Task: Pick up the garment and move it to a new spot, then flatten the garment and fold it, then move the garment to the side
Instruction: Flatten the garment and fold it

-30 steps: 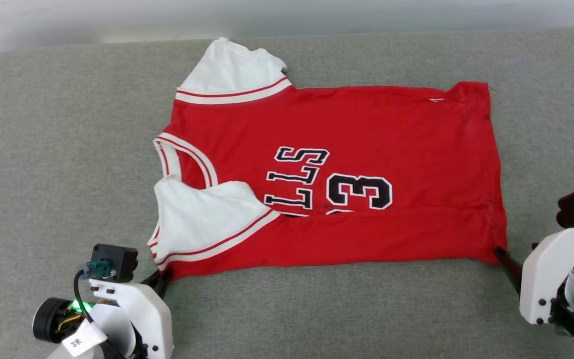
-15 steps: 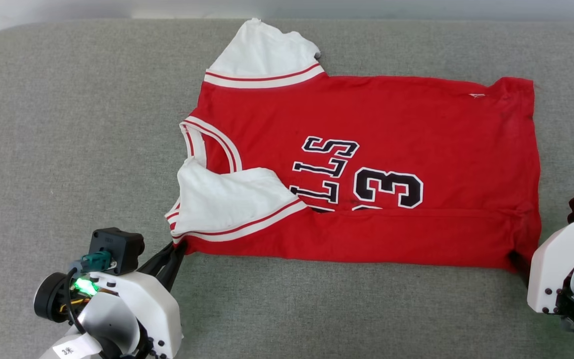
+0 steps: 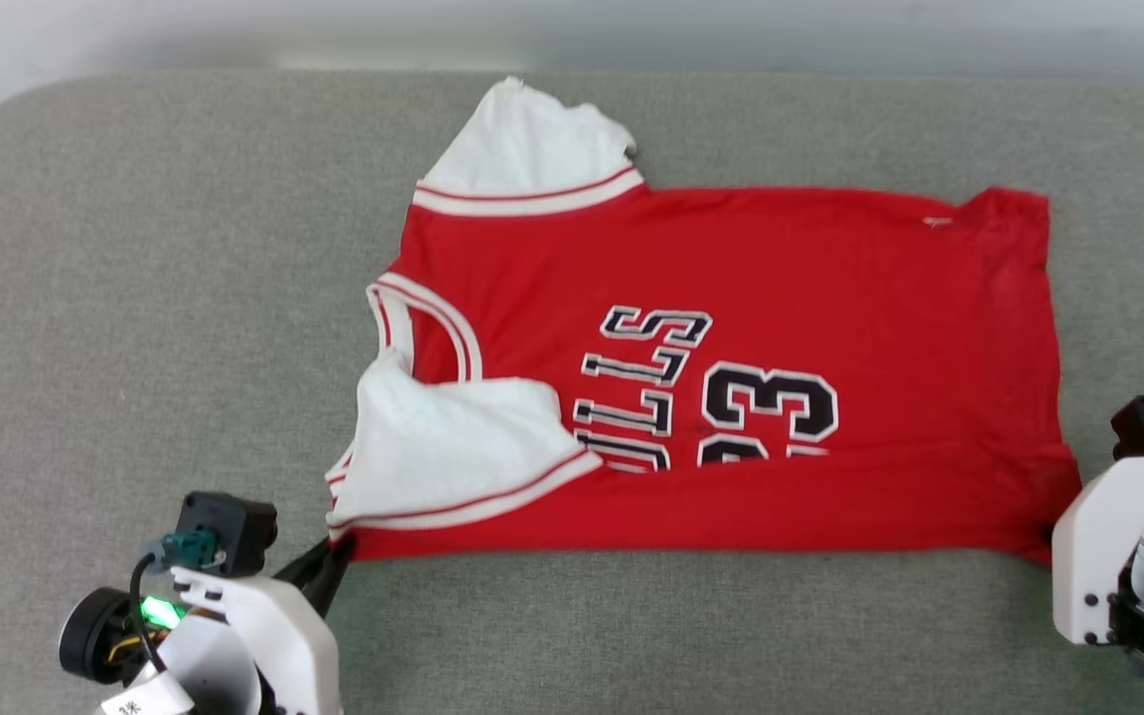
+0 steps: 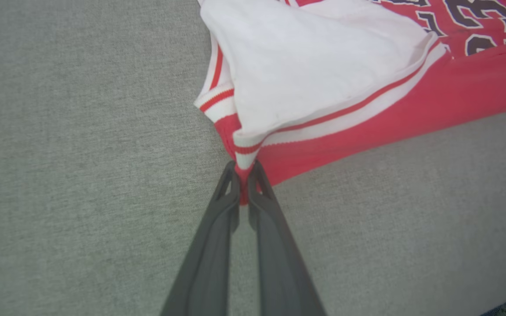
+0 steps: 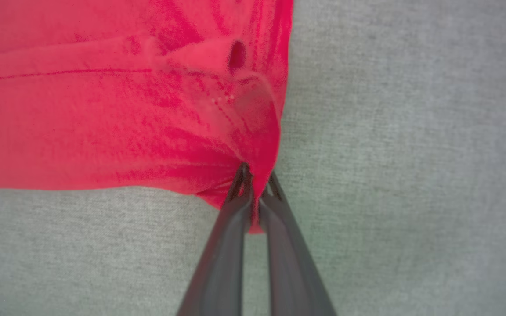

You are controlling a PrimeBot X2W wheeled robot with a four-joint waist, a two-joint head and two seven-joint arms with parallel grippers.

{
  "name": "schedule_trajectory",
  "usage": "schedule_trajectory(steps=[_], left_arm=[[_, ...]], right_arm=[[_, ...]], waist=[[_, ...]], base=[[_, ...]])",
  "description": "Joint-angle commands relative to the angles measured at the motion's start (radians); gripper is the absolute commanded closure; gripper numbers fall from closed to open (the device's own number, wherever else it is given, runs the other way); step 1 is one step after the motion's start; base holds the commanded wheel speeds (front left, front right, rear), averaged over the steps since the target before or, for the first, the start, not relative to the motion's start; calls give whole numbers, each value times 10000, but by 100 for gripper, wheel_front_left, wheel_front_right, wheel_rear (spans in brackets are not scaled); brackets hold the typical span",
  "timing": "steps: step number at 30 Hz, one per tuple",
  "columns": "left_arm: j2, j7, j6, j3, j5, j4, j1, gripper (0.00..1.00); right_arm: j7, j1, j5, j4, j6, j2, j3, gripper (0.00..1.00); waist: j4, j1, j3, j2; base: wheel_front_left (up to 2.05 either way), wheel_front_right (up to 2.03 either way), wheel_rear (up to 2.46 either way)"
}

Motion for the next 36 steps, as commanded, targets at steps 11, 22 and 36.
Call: schedule_trajectory(steps=[11, 22, 36], left_arm=[[839, 402, 179, -248, -73, -471, 1457, 100], [630, 465, -19, -836, -228, -317, 2091, 100], [65, -165, -424, -1023, -62, 631, 1531, 0]], right_arm=[[898, 1689, 719, -1543, -16, -918, -275, 100], [1013, 3076, 662, -1989, -16, -246, -905, 100], [-100, 2573, 736, -962, -11, -24, -621, 0]], waist=[[-194, 0, -1155, 0], [-301, 0, -1179, 0], [-419, 0, -1493, 0]], base=[[0, 0, 0], [0, 0, 0], [0, 0, 0]])
